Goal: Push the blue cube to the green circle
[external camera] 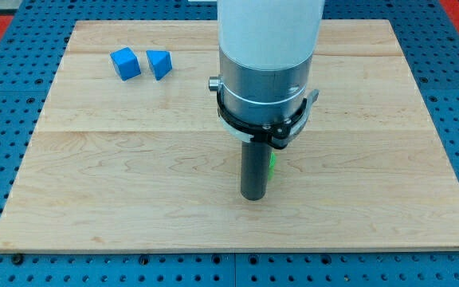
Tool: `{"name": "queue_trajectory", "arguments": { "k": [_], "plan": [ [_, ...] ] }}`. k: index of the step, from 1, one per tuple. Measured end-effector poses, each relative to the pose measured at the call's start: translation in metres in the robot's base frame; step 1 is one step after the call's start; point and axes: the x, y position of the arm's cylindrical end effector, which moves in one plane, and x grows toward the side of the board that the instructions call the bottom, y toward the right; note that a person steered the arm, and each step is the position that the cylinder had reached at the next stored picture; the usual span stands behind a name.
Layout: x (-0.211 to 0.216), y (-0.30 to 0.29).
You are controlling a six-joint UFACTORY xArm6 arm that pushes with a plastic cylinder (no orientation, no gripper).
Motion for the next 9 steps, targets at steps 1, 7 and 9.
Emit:
{"name": "queue_trajectory", "arguments": {
  "k": [1,7,9],
  "plan": [
    [0.039,-0.081],
    [-0.276,-0.202],
    [-0.255,-0.226]
  ]
}}
